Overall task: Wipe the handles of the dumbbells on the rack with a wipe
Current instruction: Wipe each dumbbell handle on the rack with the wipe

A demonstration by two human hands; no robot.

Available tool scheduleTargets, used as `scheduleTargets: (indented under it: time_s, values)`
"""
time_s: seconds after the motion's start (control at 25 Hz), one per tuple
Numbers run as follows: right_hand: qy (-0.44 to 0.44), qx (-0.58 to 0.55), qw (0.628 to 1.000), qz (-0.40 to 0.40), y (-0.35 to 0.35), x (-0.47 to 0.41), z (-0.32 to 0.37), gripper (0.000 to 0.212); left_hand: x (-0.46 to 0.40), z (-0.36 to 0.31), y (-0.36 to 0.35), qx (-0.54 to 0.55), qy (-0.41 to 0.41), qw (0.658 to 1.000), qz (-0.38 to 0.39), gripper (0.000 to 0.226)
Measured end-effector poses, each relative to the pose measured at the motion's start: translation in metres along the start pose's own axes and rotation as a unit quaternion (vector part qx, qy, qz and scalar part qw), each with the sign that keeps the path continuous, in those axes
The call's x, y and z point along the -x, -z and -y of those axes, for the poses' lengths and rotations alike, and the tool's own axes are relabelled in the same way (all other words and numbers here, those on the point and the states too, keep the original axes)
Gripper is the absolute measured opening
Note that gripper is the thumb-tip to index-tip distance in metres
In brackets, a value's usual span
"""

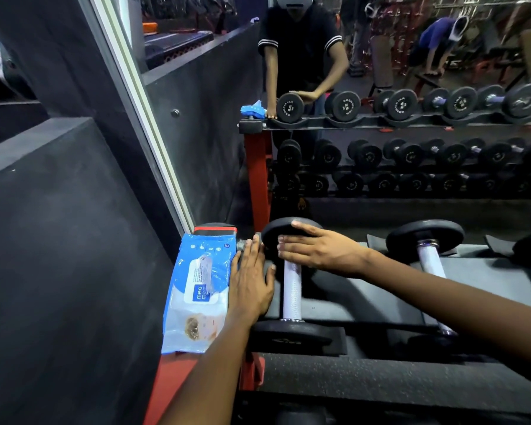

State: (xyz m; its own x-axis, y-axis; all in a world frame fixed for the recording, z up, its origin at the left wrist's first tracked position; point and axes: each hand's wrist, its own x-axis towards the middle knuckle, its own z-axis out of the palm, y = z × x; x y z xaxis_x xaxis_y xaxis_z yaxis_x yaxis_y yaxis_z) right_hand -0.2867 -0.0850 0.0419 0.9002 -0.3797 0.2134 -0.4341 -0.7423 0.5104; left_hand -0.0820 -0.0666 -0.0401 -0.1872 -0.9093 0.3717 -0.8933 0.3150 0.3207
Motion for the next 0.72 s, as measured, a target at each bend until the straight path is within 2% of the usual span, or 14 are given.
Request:
scheduleTargets:
  time_s: [0.16, 0.28, 0.56, 0.64, 0.72]
  values:
    - [-0.105, -0.074, 0.99, -0.053, 0.001, 0.033, 0.012, 0.041, -0.001, 0.001, -0.003, -0.007, 0.005, 1.0, 0.006, 0.073]
    - [-0.191, -0.097, 0.973, -0.08, -0.007, 0.025, 0.038, 0.045, 0.001, 0.001, -0.002, 0.005, 0.0, 1.0, 0.006, 0.072]
    - [-0.364, -0.159, 0.906, -0.145, -0.008, 0.011, 0.074, 0.045, 0.003, 0.002, 0.002, 0.044, -0.045, 0.997, -0.052, 0.068]
    - [-0.446, -0.227, 0.85, -0.162, 0.0, 0.009, 0.08, 0.044, 0.004, 0.002, 0.0, 0.042, -0.053, 0.996, -0.057, 0.068]
    - [-0.537, -0.366, 0.742, -0.165, 0.011, 0.007, 0.082, 0.039, 0.001, 0.001, 0.0, 0.046, -0.053, 0.996, -0.054, 0.068]
